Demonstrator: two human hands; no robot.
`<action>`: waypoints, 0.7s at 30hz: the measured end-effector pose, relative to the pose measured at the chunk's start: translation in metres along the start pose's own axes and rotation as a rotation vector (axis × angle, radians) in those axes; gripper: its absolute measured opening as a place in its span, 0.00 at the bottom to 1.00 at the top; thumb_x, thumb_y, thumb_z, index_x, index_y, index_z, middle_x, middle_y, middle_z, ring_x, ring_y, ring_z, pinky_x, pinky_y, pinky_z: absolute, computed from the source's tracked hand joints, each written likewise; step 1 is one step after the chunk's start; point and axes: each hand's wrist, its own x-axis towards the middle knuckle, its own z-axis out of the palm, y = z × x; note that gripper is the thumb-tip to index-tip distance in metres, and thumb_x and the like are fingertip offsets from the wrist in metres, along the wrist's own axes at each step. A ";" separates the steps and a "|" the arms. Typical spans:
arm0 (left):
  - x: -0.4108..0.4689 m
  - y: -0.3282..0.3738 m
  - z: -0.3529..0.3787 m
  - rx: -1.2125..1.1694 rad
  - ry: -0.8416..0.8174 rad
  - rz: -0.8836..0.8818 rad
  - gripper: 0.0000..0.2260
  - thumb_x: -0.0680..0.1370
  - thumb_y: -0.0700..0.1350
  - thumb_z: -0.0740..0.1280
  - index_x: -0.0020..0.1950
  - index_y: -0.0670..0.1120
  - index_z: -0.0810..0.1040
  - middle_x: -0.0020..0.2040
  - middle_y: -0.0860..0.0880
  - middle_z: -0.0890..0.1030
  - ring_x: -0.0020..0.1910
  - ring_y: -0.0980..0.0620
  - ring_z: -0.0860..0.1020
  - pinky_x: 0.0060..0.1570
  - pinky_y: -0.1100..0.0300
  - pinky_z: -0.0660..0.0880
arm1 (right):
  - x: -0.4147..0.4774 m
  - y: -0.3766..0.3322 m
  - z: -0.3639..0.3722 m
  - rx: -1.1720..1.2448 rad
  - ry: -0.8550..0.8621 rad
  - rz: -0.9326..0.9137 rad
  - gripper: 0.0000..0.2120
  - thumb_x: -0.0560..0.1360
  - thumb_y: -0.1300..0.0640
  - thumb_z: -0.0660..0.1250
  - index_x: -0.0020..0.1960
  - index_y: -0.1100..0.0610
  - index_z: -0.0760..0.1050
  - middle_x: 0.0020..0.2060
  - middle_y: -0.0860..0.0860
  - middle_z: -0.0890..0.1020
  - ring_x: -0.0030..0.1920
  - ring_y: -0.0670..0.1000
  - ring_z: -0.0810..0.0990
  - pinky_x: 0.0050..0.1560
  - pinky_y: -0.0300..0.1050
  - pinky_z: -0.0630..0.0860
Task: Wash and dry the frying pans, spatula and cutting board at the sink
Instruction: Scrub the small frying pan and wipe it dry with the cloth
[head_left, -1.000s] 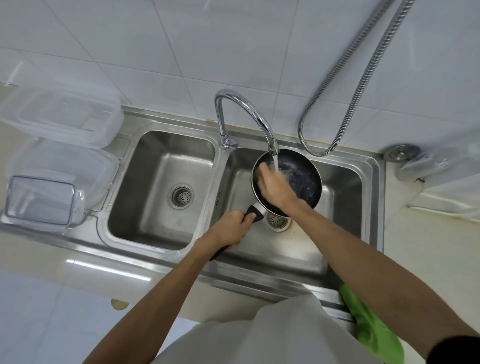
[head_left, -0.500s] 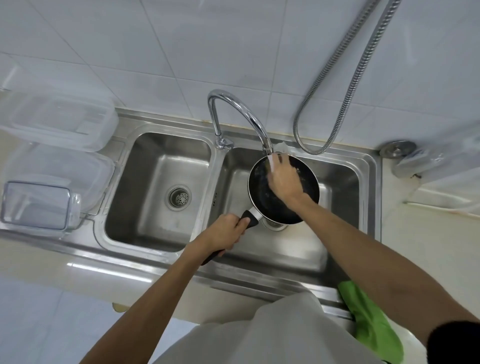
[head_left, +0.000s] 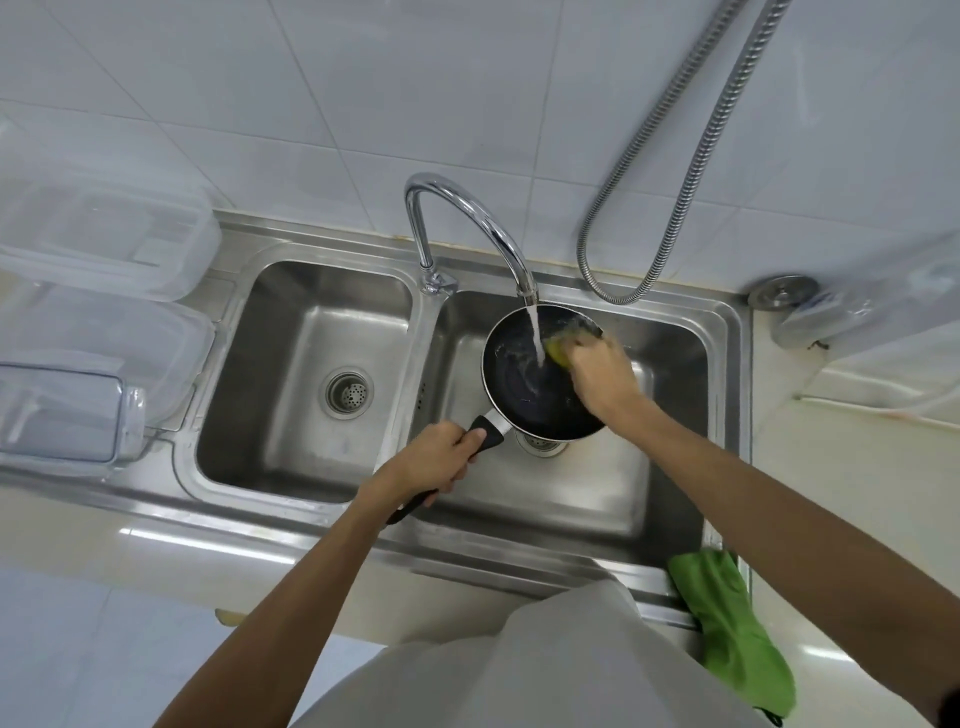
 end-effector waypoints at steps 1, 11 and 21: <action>-0.001 0.002 0.005 -0.003 -0.015 0.001 0.19 0.84 0.54 0.58 0.39 0.43 0.74 0.27 0.51 0.72 0.23 0.53 0.70 0.25 0.55 0.69 | 0.009 -0.004 -0.004 0.015 0.023 0.058 0.22 0.73 0.71 0.67 0.63 0.56 0.78 0.60 0.61 0.79 0.52 0.67 0.80 0.55 0.60 0.78; 0.003 0.001 0.002 0.047 0.088 -0.010 0.19 0.84 0.53 0.58 0.41 0.41 0.75 0.31 0.47 0.75 0.20 0.54 0.72 0.18 0.60 0.69 | -0.004 -0.037 -0.002 0.309 -0.438 -0.089 0.15 0.75 0.59 0.71 0.62 0.52 0.77 0.54 0.51 0.73 0.56 0.57 0.78 0.61 0.55 0.75; 0.018 0.000 0.020 0.093 -0.015 -0.036 0.20 0.82 0.54 0.64 0.35 0.43 0.71 0.21 0.50 0.72 0.18 0.53 0.70 0.21 0.61 0.68 | -0.038 0.061 -0.018 0.127 0.011 0.201 0.09 0.76 0.59 0.68 0.53 0.64 0.78 0.49 0.64 0.74 0.45 0.67 0.78 0.46 0.57 0.78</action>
